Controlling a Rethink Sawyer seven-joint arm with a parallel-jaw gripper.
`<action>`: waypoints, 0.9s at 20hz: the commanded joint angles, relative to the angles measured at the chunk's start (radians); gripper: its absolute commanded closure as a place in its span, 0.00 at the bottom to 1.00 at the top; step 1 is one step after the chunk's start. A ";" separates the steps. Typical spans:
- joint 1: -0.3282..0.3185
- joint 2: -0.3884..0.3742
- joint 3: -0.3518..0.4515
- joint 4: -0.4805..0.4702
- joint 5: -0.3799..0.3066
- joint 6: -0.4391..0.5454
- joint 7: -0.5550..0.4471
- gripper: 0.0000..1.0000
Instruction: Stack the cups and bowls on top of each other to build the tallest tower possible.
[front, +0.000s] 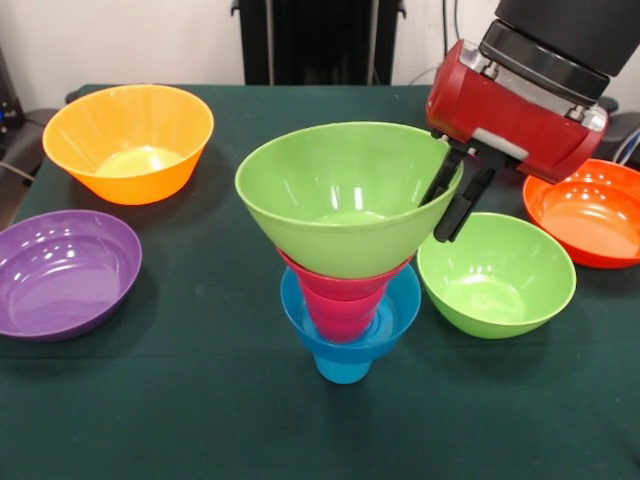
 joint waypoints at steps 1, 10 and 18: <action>0.000 0.024 0.081 0.104 -0.052 -0.037 0.102 1.00; 0.013 0.018 0.068 0.135 -0.048 -0.036 0.134 1.00; 0.026 0.013 0.063 0.169 -0.042 -0.048 0.165 1.00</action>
